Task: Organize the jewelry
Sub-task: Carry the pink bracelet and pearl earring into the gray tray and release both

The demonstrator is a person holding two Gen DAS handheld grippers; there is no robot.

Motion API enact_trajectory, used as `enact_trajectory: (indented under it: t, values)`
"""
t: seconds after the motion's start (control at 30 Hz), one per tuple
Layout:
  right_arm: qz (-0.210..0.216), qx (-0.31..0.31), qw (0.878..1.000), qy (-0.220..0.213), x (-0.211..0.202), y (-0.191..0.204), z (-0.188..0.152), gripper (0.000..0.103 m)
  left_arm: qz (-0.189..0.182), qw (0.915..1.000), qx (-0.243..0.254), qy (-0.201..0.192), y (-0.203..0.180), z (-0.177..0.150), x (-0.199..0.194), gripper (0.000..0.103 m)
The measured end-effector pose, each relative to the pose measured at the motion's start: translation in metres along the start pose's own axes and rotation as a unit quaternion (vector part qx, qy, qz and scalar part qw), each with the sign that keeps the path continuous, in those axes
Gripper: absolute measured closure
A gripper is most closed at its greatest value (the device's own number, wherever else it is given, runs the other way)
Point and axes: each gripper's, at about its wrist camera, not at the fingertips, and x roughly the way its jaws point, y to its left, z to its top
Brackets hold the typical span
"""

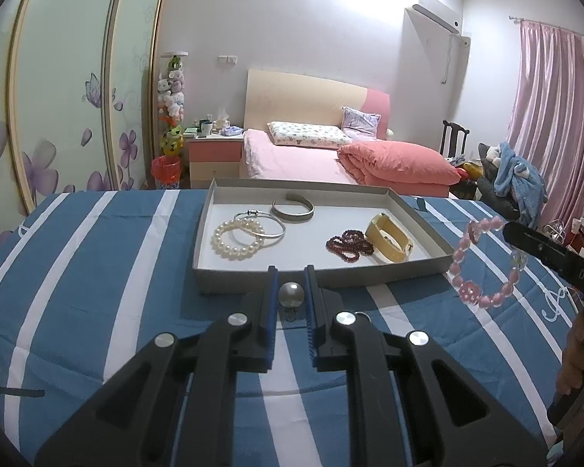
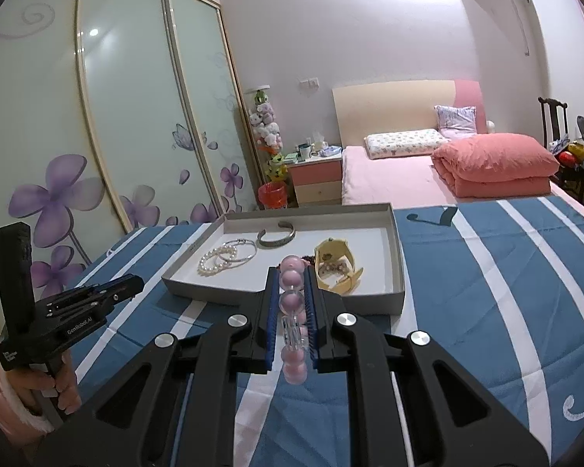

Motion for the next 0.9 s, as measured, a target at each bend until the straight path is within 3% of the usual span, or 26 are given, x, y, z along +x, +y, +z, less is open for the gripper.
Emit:
enact_trajectory:
  t: [0.5,0.73,0.9]
  values:
    - [-0.006,-0.033,0.996,-0.082,0.009,0.015,0.055,0.089,0.006,0.9973,0.018,-0.072,-0.008,0.063,0.007,0.089]
    - [0.005,-0.018,0.998,-0.068,0.044,0.011,0.059,0.089,0.0,0.997,0.013,-0.076,-0.01,0.081,0.034,0.089]
    - [0.025,0.004,0.999,-0.034,0.083,0.004,0.061,0.089,0.004,0.9976,0.011,-0.069,-0.009,0.087,0.058,0.089]
